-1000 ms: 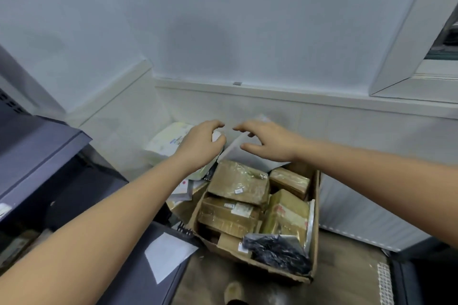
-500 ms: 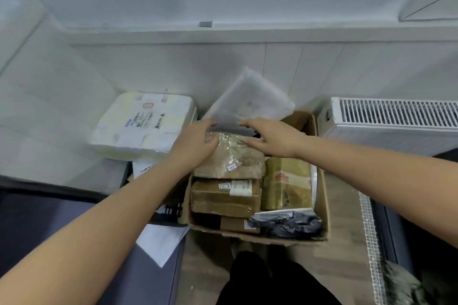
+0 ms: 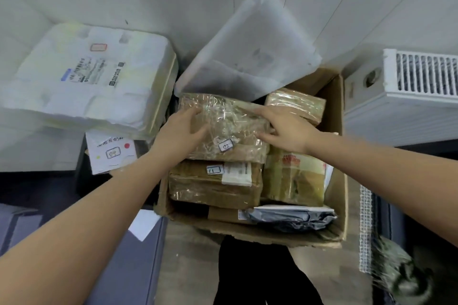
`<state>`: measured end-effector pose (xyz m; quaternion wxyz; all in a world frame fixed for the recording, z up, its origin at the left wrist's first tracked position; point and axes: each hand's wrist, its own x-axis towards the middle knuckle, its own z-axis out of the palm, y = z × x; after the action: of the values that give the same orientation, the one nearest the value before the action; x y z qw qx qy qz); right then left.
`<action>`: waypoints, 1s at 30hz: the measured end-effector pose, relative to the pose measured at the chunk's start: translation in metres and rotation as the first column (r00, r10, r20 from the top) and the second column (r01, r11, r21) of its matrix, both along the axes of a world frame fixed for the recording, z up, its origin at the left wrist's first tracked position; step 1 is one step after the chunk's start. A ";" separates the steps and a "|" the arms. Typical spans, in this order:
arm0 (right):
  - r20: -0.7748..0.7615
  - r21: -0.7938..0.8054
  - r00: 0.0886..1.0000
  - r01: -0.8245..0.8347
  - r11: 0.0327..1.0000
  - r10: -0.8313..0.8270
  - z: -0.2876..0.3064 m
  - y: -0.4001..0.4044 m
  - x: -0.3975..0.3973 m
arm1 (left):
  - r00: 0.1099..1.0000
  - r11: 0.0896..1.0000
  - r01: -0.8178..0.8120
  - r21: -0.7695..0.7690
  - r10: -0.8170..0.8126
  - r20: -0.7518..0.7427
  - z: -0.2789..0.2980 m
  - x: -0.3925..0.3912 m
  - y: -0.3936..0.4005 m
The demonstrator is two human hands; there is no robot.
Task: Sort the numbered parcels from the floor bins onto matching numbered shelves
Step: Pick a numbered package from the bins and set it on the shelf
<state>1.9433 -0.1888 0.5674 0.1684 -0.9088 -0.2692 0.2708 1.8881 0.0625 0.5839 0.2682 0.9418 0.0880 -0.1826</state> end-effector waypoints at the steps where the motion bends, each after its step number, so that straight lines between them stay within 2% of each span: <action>1: -0.009 0.001 1.000 0.004 1.000 -0.004 -0.012 -0.002 0.001 | 1.000 1.000 -0.011 -0.002 0.011 -0.013 -0.011 -0.001 0.002; 3: -0.039 -0.006 0.998 0.044 0.999 -0.044 -0.033 -0.005 0.002 | 0.998 0.999 -0.037 0.028 0.039 -0.044 -0.033 -0.003 0.006; 6: -0.162 0.021 0.961 0.230 0.973 -0.224 -0.060 -0.006 0.002 | 0.987 0.987 -0.132 0.091 0.139 -0.075 -0.064 -0.005 0.012; 10: -0.289 0.076 0.858 0.463 0.883 -0.424 -0.086 -0.001 0.000 | 0.947 0.949 -0.310 0.059 0.314 -0.070 -0.094 -0.004 0.017; 13: -0.421 0.057 0.764 0.561 0.826 -0.489 -0.097 0.000 -0.005 | 0.899 0.904 -0.426 0.010 0.425 -0.101 -0.110 -0.006 0.021; 16: -0.542 0.062 0.671 0.633 0.772 -0.507 -0.100 0.001 -0.009 | 0.873 0.879 -0.476 -0.030 0.467 -0.143 -0.116 -0.006 0.024; 23: -0.593 0.098 0.632 0.671 0.735 -0.498 -0.072 0.001 -0.013 | 0.865 0.863 -0.497 -0.086 0.485 -0.128 -0.086 -0.013 0.016; 30: -0.555 0.137 0.647 0.691 0.710 -0.522 -0.008 -0.002 -0.024 | 0.903 0.902 -0.429 -0.045 0.426 -0.061 -0.013 -0.019 0.008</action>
<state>1.9190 -0.1905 0.5592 0.4637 -0.8061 0.0645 0.3619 1.8689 0.0706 0.5714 0.3262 0.8867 0.2938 -0.1453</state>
